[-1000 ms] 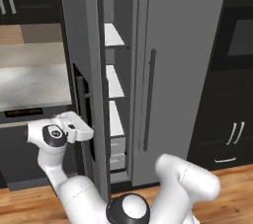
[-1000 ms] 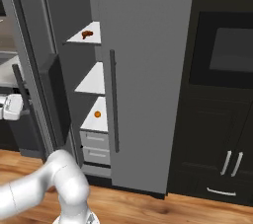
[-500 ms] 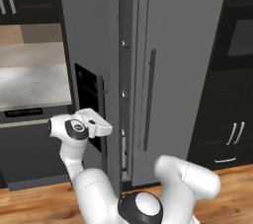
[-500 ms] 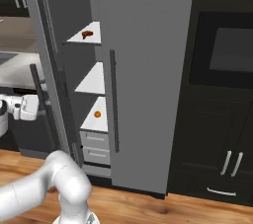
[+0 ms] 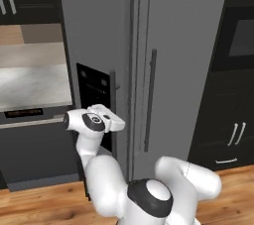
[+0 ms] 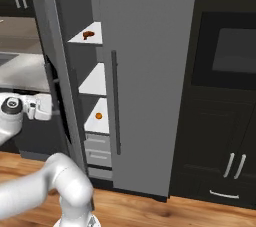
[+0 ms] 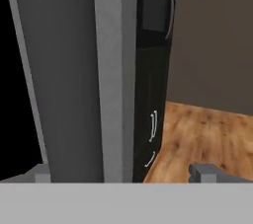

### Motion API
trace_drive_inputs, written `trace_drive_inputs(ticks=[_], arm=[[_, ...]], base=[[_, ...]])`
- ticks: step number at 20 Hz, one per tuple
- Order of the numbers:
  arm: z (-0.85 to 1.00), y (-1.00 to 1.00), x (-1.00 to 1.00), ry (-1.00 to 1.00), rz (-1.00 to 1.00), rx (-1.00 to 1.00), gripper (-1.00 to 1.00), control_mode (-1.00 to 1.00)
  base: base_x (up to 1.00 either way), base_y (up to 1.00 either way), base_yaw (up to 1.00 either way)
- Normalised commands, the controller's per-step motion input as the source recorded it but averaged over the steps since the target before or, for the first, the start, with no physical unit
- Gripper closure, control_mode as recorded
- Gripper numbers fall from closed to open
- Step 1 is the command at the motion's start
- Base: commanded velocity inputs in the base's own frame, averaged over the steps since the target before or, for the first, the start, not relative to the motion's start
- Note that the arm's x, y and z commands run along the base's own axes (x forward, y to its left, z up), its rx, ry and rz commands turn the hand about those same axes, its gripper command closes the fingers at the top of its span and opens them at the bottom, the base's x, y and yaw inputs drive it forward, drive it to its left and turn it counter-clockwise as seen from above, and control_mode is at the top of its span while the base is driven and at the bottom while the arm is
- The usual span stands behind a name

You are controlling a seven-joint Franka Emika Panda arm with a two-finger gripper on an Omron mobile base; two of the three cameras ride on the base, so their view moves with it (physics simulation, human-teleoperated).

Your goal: There's a chicken drumstick in the fridge that needs to be moved to the freezer for freezing. Pick up the chicken drumstick from the fridge, place it on any shelf in the freezer, and close the fridge and freezer doors when done.

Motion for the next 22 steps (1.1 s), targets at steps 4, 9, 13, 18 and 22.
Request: trace_drive_inputs(ticks=[4, 9, 13, 18, 22], arm=[[0.00, -0.74, 0.17, 0.00, 0.00, 0.07, -1.00, -1.00], [0.00, -0.70, 0.24, 0.00, 0.00, 0.06, -1.00, -1.00], [0.00, -0.72, 0.32, 0.00, 0.00, 0.06, -1.00, -1.00], [0.00, -0.73, 0.38, 0.00, 0.00, 0.06, -1.00, -1.00], [0.00, -0.71, 0.40, 0.00, 0.00, 0.06, -1.00, -1.00]], base=[[0.00, 0.00, 0.00], [0.00, 0.00, 0.00], [0.00, 0.00, 0.00], [0.00, 0.00, 0.00], [0.00, 0.00, 0.00]])
